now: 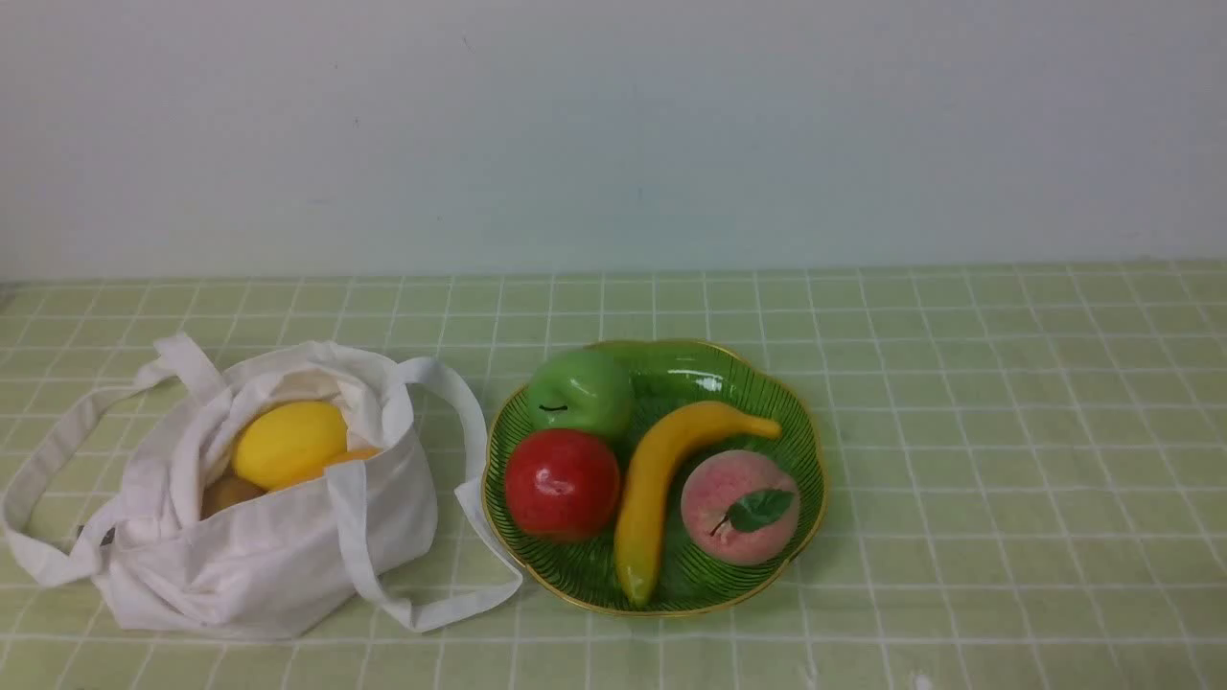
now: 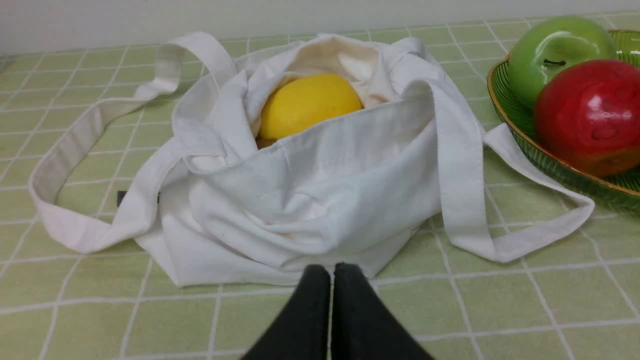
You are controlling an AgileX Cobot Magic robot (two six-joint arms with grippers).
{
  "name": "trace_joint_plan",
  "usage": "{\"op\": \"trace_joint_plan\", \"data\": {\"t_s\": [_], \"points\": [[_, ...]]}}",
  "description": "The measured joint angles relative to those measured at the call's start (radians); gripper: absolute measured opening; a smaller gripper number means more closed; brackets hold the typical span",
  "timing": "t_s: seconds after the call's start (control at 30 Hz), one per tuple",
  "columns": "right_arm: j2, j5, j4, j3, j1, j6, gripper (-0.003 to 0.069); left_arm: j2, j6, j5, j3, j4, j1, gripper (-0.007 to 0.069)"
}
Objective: Take the fruit out of the bag on the green coffee tablecloth and place them on the plate.
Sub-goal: 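Reach into the bag and grasp the lemon with the left gripper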
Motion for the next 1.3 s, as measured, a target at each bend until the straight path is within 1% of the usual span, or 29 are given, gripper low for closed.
{"op": "trace_joint_plan", "data": {"t_s": [0.77, 0.87, 0.93, 0.97, 1.0, 1.13, 1.2, 1.3], "points": [[0.0, 0.0, 0.0, 0.0, 0.0, 0.0, -0.001, 0.0, 0.001, 0.0, 0.0, 0.011, 0.0, -0.0008], [0.0, 0.0, 0.0, 0.0, 0.0, 0.0, -0.001, 0.0, -0.037, -0.01, 0.0, 0.007, 0.0, -0.0008], [0.0, 0.0, 0.0, 0.0, 0.0, 0.0, -0.001, 0.0, -0.072, -0.033, 0.001, -0.016, 0.0, -0.0008], [0.0, 0.0, 0.0, 0.0, 0.0, 0.0, -0.001, 0.0, -0.115, -0.054, 0.001, -0.051, 0.0, -0.0008], [0.0, 0.0, 0.0, 0.0, 0.0, 0.0, -0.001, 0.0, -0.121, -0.057, 0.001, -0.062, 0.0, -0.0008], [0.0, 0.0, 0.0, 0.0, 0.0, 0.0, -0.001, 0.0, -0.251, -0.137, 0.001, -0.209, 0.0, -0.0008], [0.0, 0.0, 0.0, 0.0, 0.0, 0.0, -0.001, 0.0, -0.275, -0.166, 0.001, -0.253, 0.0, -0.0008], [0.0, 0.0, 0.0, 0.0, 0.0, 0.0, -0.001, 0.0, -0.279, -0.222, 0.001, -0.272, 0.0, -0.0008]]}}
